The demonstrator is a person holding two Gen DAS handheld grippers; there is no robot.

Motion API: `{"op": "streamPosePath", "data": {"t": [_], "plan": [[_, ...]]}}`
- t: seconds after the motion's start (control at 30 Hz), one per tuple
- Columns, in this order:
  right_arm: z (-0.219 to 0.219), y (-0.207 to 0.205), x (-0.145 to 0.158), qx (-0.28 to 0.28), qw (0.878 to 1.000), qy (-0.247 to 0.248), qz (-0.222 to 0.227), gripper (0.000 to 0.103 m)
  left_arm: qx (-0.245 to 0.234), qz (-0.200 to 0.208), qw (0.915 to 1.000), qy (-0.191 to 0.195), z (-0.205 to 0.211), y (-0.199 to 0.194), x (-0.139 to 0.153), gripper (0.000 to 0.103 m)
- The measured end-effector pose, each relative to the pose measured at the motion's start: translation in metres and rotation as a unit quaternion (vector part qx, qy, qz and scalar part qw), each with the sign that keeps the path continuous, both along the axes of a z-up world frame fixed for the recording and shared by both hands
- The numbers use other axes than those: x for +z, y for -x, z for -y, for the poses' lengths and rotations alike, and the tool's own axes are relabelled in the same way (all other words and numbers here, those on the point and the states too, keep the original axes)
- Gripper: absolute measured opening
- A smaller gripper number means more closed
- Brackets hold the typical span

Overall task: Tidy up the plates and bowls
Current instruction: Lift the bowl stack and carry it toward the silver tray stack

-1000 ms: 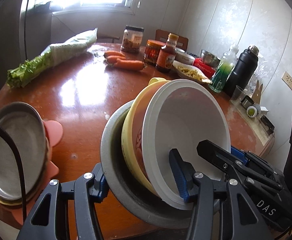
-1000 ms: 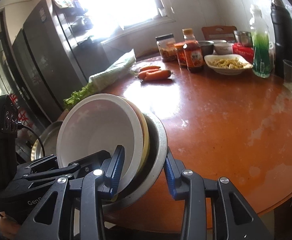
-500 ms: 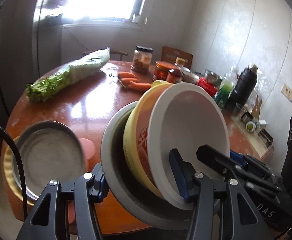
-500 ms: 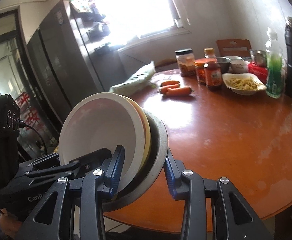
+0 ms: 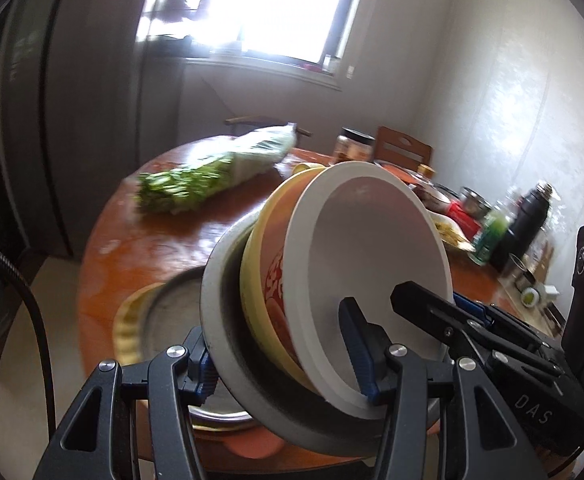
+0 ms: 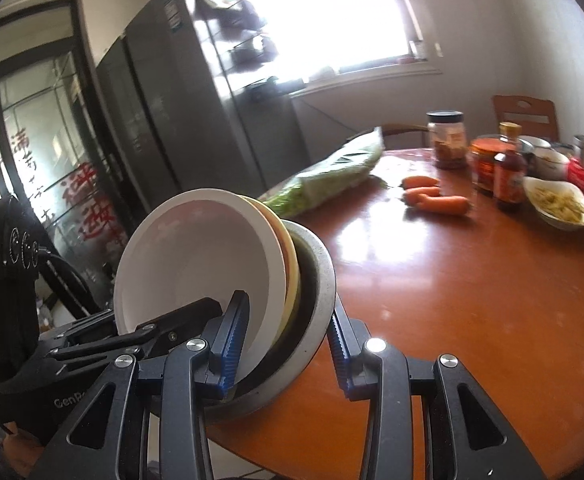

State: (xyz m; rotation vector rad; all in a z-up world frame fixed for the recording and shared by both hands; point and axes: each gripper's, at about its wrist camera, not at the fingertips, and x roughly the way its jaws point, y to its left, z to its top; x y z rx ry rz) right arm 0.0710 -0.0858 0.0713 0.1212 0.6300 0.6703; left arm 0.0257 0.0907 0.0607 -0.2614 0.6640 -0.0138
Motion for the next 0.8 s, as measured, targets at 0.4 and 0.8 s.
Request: {"op": "streamPosePath", "data": {"t": [0.4,0.8], "plan": [[-0.067,-0.019,-0.023,0.048,0.998,0.015,-0.026,0.04,0.037,-0.026,0.999,0.002,-0.053,-0.006,-0.024,0.053],[-0.069,-0.025,-0.049,0.046,0.997,0.03,-0.051,0.041,0.037,-0.051,0.998,0.0,-0.05,-0.014,-0.048,0.053]]}}
